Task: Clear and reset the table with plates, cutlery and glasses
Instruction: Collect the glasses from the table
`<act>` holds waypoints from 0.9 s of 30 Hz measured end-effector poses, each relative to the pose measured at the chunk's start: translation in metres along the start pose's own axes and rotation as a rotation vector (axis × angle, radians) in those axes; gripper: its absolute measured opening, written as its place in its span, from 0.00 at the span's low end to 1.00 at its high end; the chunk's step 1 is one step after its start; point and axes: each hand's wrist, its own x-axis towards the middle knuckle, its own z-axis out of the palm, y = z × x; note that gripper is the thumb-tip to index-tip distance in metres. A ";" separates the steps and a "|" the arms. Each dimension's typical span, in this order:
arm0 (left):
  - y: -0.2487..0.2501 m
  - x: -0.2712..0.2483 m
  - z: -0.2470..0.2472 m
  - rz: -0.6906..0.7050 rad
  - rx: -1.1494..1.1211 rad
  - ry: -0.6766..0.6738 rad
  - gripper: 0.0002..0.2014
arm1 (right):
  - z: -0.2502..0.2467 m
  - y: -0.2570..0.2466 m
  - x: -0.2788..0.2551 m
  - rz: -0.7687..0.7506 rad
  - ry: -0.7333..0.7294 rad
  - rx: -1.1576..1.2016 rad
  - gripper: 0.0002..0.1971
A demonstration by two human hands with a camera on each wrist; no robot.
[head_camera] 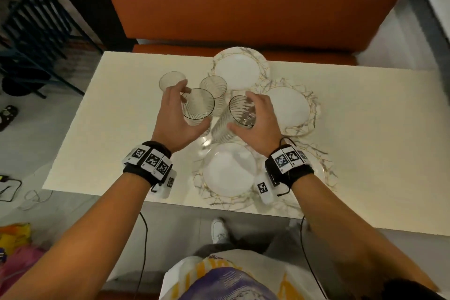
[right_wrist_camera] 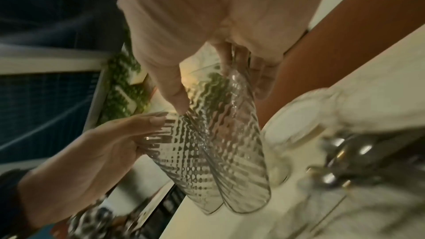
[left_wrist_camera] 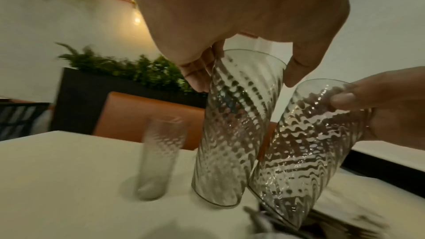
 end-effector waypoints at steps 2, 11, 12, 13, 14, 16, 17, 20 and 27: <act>0.039 0.015 0.030 0.061 -0.023 -0.041 0.47 | -0.041 0.017 -0.003 0.009 0.054 -0.041 0.46; 0.213 0.083 0.227 0.135 -0.117 -0.254 0.42 | -0.257 0.133 -0.018 0.189 0.278 -0.190 0.43; 0.230 0.089 0.252 0.125 -0.121 -0.282 0.42 | -0.281 0.147 -0.019 0.213 0.289 -0.224 0.43; 0.246 0.095 0.275 0.110 -0.122 -0.311 0.43 | -0.302 0.161 -0.022 0.236 0.301 -0.264 0.43; 0.260 0.101 0.297 0.091 -0.121 -0.339 0.43 | -0.322 0.175 -0.023 0.263 0.308 -0.304 0.43; 0.285 0.112 0.338 0.054 -0.122 -0.378 0.44 | -0.357 0.204 -0.026 0.331 0.302 -0.357 0.43; 0.295 0.117 0.356 0.045 -0.122 -0.389 0.44 | -0.372 0.218 -0.025 0.363 0.295 -0.372 0.43; 0.320 0.133 0.404 0.034 -0.108 -0.400 0.45 | -0.408 0.256 -0.021 0.429 0.277 -0.402 0.44; 0.360 0.169 0.471 0.017 -0.047 -0.432 0.45 | -0.457 0.314 0.008 0.504 0.224 -0.511 0.45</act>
